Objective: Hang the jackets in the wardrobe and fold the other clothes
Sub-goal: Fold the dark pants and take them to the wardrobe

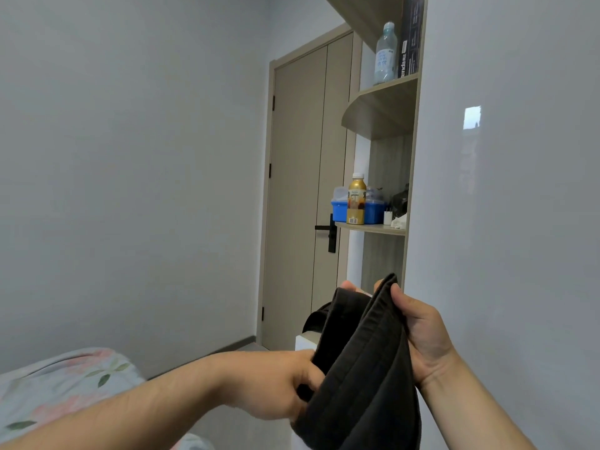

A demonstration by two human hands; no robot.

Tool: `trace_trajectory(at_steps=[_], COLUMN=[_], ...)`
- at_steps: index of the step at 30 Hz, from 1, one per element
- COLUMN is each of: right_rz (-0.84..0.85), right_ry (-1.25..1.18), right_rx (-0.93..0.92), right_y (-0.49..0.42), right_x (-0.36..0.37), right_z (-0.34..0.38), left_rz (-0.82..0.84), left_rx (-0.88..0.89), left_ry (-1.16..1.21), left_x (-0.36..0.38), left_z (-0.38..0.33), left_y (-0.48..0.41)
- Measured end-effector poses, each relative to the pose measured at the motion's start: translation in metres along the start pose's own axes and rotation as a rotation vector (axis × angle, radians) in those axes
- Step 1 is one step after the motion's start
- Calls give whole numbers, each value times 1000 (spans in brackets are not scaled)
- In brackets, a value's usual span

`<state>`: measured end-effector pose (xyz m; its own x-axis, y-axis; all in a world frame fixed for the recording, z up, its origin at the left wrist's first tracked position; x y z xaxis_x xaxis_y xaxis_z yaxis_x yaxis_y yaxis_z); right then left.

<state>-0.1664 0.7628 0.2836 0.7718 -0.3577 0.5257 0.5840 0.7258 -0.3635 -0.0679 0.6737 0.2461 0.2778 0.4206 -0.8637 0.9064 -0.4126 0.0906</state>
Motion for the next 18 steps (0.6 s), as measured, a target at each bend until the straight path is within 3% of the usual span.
trace_trajectory(at_steps=[3, 6, 12, 18], right_rz=[58, 64, 11, 12], right_ry=[20, 36, -31, 4], right_rx=[13, 17, -20, -20], right_y=[-4, -5, -1, 5], right_x=[7, 9, -6, -13], right_z=[-2, -1, 7, 3], left_rz=[209, 24, -171, -93], left_rx=[-185, -186, -219, -379], left_ry=[30, -277, -120, -284], left_x=[22, 13, -8, -6], left_z=[4, -1, 24, 48], left_y=[-4, -19, -18, -17])
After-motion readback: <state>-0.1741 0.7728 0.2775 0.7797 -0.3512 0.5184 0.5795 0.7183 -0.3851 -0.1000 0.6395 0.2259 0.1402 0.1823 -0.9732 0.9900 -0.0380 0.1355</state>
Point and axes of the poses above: each hand's wrist, its own y-axis away from the middle knuckle, its own x-axis out of the palm, z = x × y, the point moved 9 cm from there along -y, towards the middle knuckle
